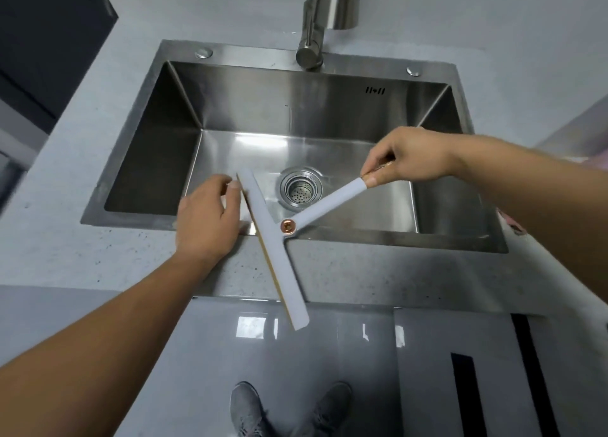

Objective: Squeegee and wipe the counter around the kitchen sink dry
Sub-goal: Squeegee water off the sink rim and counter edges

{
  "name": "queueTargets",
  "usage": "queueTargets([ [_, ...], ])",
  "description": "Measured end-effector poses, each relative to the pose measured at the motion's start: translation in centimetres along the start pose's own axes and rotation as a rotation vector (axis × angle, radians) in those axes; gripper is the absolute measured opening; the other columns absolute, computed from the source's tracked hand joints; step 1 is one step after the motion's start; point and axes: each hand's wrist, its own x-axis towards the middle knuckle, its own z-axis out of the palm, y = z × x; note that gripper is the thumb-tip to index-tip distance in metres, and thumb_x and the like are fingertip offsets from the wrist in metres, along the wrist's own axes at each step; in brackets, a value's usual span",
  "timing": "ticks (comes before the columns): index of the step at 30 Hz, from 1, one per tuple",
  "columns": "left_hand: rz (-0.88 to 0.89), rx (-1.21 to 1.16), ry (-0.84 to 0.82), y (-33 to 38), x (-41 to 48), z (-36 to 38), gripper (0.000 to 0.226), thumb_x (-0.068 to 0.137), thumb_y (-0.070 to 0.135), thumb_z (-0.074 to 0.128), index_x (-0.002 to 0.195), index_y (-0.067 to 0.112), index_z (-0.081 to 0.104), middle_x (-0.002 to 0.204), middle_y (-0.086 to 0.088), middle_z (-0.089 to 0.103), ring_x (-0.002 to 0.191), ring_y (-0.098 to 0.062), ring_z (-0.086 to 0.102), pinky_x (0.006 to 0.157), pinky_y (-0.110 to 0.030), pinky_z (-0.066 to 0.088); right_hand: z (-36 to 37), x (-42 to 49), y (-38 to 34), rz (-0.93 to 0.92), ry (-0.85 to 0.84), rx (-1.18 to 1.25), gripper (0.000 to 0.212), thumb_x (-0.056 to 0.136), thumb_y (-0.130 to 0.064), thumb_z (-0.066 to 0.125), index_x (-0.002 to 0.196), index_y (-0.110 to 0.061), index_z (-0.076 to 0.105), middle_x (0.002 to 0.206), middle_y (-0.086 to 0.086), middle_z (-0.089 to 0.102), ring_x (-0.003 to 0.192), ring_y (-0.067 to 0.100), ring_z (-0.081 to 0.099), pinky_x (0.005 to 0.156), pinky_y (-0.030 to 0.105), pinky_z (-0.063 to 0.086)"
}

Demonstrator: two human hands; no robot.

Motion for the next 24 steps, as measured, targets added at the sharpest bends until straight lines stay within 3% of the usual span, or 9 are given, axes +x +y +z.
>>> queueTargets([
  [2,0.044,0.014,-0.038,-0.2,-0.2,0.0,0.042,0.104,0.043,0.032,0.118,0.016,0.061,0.105,0.002,0.065,0.099,-0.024,0.059,0.099,-0.049,0.044,-0.5,-0.3,0.9,0.006,-0.026,0.015,0.009,0.079,-0.037,0.079,0.088,-0.034,0.079,0.088,0.005,0.074,0.086,0.026,0.064,0.082,0.042,0.051],
  [5,0.094,0.055,-0.084,-0.3,-0.3,0.0,0.047,0.102,0.045,0.033,0.124,0.014,0.062,0.115,-0.003,0.069,0.108,-0.027,0.061,0.103,-0.047,0.04,-1.8,-1.6,3.7,0.059,-0.023,0.054,0.006,0.078,-0.028,0.08,0.082,-0.032,0.079,0.087,0.008,0.074,0.082,0.024,0.062,0.08,0.034,0.048],
  [9,0.16,0.079,-0.121,1.9,-0.8,0.8,0.045,0.101,0.043,0.036,0.124,0.014,0.061,0.117,-0.006,0.069,0.11,-0.03,0.06,0.099,-0.041,0.036,-4.5,-3.8,7.7,0.148,-0.011,0.037,0.015,0.078,-0.019,0.081,0.08,-0.034,0.078,0.088,0.017,0.072,0.08,0.021,0.059,0.08,0.033,0.043],
  [12,0.196,0.071,-0.156,4.9,-1.0,3.1,0.04,0.101,0.043,0.037,0.117,0.016,0.062,0.11,-0.004,0.07,0.103,-0.029,0.061,0.093,-0.039,0.037,-7.5,-4.6,9.6,0.193,0.012,-0.056,0.014,0.079,-0.016,0.08,0.083,-0.029,0.078,0.086,0.008,0.074,0.086,0.025,0.063,0.077,0.033,0.043],
  [18,0.145,0.037,-0.184,8.1,-1.8,7.0,0.043,0.101,0.046,0.031,0.109,0.017,0.061,0.103,-0.004,0.069,0.095,-0.029,0.061,0.09,-0.043,0.043,-13.8,-5.6,10.3,0.165,0.064,-0.202,0.021,0.076,-0.024,0.082,0.081,-0.044,0.076,0.076,-0.012,0.074,0.088,0.021,0.067,0.086,0.037,0.05],
  [22,0.019,-0.153,-0.011,9.0,-2.0,7.8,0.039,0.101,0.042,0.034,0.112,0.014,0.058,0.106,0.003,0.06,0.103,-0.025,0.056,0.095,-0.043,0.043,-12.6,-5.7,8.0,0.059,-0.085,-0.152,0.01,0.074,-0.031,0.081,0.079,-0.039,0.078,0.074,-0.017,0.072,0.072,0.001,0.062,0.072,0.027,0.045],
  [24,-0.091,-0.29,0.098,9.1,-2.1,7.8,0.039,0.103,0.039,0.035,0.123,0.01,0.053,0.116,0.001,0.053,0.113,-0.023,0.051,0.099,-0.029,0.038,-10.5,-5.2,7.4,0.012,-0.145,-0.19,0.011,0.074,-0.034,0.082,0.083,-0.038,0.077,0.075,-0.022,0.071,0.071,-0.005,0.061,0.07,0.022,0.043],
])
